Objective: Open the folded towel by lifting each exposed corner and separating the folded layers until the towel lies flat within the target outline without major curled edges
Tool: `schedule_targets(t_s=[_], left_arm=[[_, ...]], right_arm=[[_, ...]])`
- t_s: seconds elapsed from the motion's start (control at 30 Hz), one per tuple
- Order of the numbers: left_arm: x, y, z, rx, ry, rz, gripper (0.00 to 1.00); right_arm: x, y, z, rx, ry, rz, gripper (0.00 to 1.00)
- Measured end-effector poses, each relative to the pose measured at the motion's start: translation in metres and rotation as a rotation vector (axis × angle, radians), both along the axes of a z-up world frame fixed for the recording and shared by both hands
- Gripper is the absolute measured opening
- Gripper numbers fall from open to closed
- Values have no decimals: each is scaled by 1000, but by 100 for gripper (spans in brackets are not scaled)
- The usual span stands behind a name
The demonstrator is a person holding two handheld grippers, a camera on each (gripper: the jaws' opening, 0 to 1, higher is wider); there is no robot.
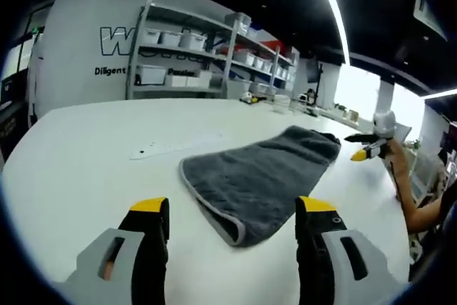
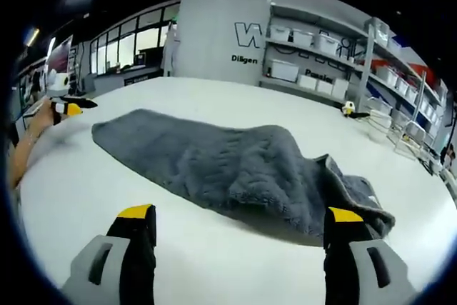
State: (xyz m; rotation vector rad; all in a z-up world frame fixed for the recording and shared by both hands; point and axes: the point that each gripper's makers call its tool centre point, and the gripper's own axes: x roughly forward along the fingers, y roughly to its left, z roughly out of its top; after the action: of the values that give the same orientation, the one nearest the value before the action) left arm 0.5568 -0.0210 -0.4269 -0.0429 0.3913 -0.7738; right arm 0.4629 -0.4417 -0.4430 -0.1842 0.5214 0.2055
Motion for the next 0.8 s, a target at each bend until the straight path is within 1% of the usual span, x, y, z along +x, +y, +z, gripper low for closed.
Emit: schedule_targets(t_s=[0.13,0.2,0.3,0.33,0.43,0.47,0.5,0.63,0.7,0.8], left_arm=[[8,-9,-9,61,-7,-18,58],[9,-15,-13,71,-8,-33,52],[13,-26,-25,84,9,-59,48],[13,-28,-29,107,12,-67,47],[17,-30,-40,209,-20,-80,40],[17,-33,-42,220,-27,-81,38],[16,-35,-45,220,-23,-83,36],[14,-40,-54,205,2,-99,34],[14,-40,-58,225,-1,-100,32],[14,-40,-58,229,-8,-102,32]], right_arm=[[0,1,-2,8,7,4,99],[0,-1,-1,9,1,-1,99],[1,-2,0,16,-5,0,99],[1,-3,0,22,-6,1,99],[1,-3,-3,29,0,0,99],[1,-3,-3,27,-2,0,99],[0,-3,-4,30,2,-2,99],[0,-3,-4,39,-1,-2,99],[0,-2,-4,45,-2,-1,99],[0,-2,-5,46,1,-3,99]])
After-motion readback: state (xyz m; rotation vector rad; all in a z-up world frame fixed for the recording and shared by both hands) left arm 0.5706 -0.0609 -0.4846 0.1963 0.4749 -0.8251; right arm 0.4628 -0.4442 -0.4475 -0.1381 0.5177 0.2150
